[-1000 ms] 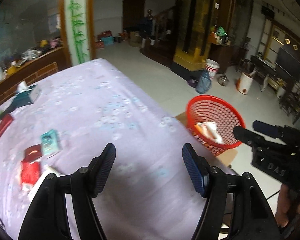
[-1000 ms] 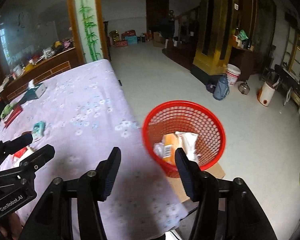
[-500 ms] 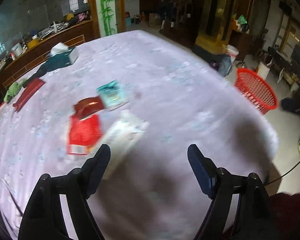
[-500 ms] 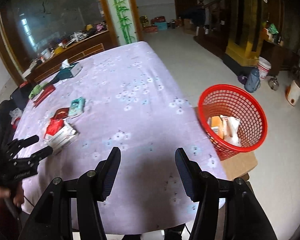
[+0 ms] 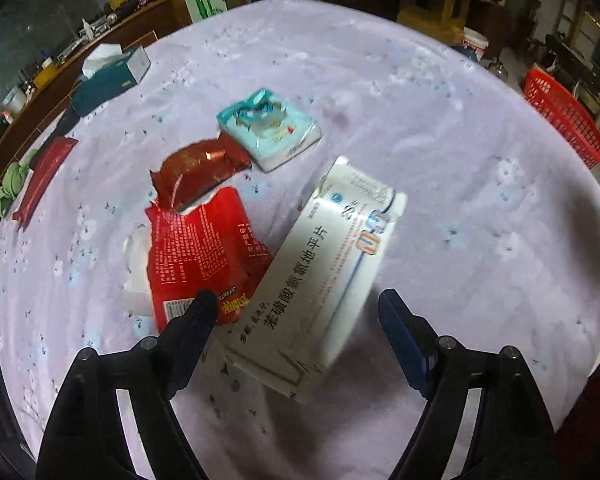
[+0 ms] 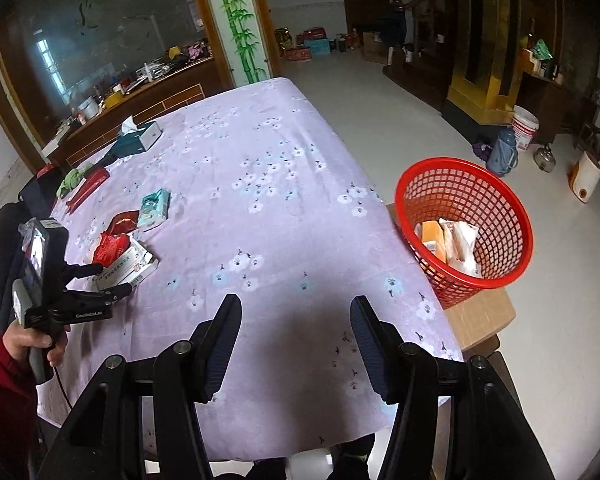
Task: Collect trash
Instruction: 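Grasp the white medicine box with the left tool and lift it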
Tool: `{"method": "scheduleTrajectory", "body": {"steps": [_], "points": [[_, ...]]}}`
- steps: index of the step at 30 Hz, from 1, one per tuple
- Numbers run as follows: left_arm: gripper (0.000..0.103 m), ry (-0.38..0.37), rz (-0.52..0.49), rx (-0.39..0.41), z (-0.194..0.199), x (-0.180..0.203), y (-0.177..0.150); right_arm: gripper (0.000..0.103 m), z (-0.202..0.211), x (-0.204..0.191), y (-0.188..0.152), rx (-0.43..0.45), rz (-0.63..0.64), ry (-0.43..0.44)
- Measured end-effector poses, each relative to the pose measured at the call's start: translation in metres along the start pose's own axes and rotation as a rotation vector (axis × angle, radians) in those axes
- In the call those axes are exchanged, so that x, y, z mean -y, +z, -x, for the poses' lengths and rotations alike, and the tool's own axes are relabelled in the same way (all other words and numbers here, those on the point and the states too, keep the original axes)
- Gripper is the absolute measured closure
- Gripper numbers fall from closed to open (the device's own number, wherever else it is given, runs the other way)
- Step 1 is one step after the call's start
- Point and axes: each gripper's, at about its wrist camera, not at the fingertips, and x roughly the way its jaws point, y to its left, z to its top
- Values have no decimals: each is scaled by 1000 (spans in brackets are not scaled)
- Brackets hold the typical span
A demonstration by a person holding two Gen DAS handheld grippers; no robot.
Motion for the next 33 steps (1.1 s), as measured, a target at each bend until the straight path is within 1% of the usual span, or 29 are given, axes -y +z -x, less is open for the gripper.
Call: {"method": "scheduleTrajectory", "body": {"steps": [1,4,5,6,7,8,9,12,14,18,21,24,29,31,33], "points": [[22,-11,2,-6,-4,-1,0,43,0,2,-1,-1,-6,-4],[23,-4,17,3,-9,1,0,43,-1,6,-2,-11,-19,-8],[28,-1,27,11,-9,2,0,43,-2,7,-2,-16,-24,-7],[31,6,38,21,-8,3,-1,43,-3,7,-2,-18,-27,-4],[39,21,50,31,-6,4,-1,43,-4,6,0,-22,-26,1],[45,31,64,40,-5,3,-1,43,-5,5,1,-24,-25,5],[45,28,86,45,-4,2,-2,43,-6,3,3,-28,-23,13],[48,-12,158,71,4,1,-10,43,-15,-5,12,-53,-16,53],[48,-13,187,99,14,4,-18,43,-21,-14,18,-66,0,69],[48,-43,243,163,42,6,-32,43,-39,-46,34,-105,56,118],[48,-38,279,208,66,2,-42,42,-57,-78,47,-132,101,160],[48,-27,318,232,83,-8,-53,42,-81,-112,60,-165,130,191],[48,-9,363,236,96,-22,-72,43,-126,-165,76,-205,171,220],[48,4,374,235,99,-27,-79,43,-150,-185,83,-233,172,223],[48,2,392,232,100,-33,-86,43,-170,-201,87,-241,185,222]]}}
